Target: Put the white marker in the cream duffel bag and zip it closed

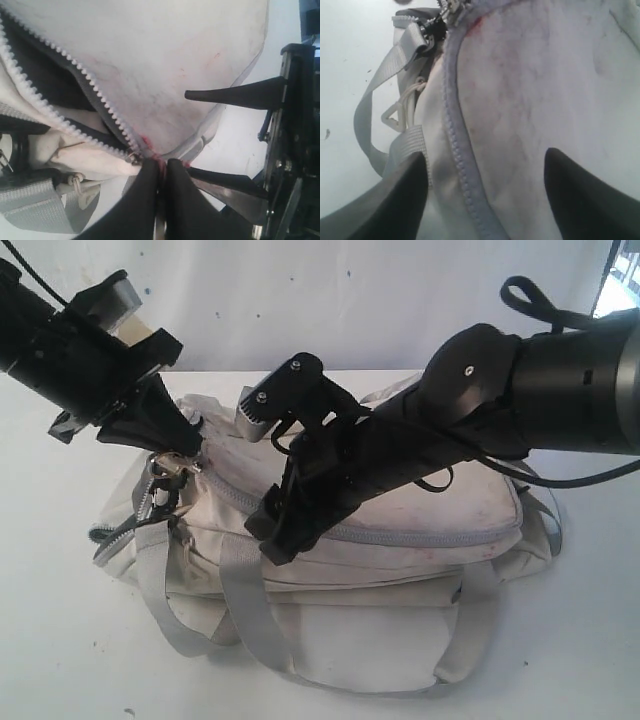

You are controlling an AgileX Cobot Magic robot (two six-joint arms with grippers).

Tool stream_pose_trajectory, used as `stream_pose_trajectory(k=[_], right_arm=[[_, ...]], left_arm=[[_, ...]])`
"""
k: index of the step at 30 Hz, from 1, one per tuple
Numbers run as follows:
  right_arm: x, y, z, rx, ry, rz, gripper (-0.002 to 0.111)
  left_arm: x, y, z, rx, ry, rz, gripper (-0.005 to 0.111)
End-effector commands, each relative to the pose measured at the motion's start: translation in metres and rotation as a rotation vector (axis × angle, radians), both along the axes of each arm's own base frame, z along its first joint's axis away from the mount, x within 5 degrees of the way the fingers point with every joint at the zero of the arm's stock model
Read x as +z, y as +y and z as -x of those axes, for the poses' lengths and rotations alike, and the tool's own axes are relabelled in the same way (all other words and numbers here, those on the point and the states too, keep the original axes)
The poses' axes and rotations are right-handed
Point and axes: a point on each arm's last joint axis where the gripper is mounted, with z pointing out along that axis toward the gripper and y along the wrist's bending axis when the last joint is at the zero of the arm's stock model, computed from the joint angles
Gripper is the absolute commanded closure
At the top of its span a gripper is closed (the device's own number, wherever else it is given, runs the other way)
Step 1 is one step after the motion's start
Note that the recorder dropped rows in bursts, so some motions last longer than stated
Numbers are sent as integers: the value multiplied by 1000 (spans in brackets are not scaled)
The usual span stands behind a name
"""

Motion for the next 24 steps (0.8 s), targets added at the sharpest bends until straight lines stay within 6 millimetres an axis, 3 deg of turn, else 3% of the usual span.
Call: stream_pose_trajectory(k=[1, 7, 9, 16, 24], right_arm=[[-2, 0, -1, 11, -22, 5, 46], [-13, 3, -4, 0, 0, 13, 46], [-16, 3, -6, -5, -1, 19, 52], [-18, 4, -4, 13, 24, 24, 108], [-20, 2, -1, 44, 37, 54, 108]], left_arm=[[8, 4, -5, 27, -11, 111, 107], [1, 2, -12, 25, 2, 151, 107], [-1, 1, -13, 25, 8, 152, 107], [-2, 8, -15, 39, 6, 136, 107], [2, 43, -27, 184, 21, 201, 107]])
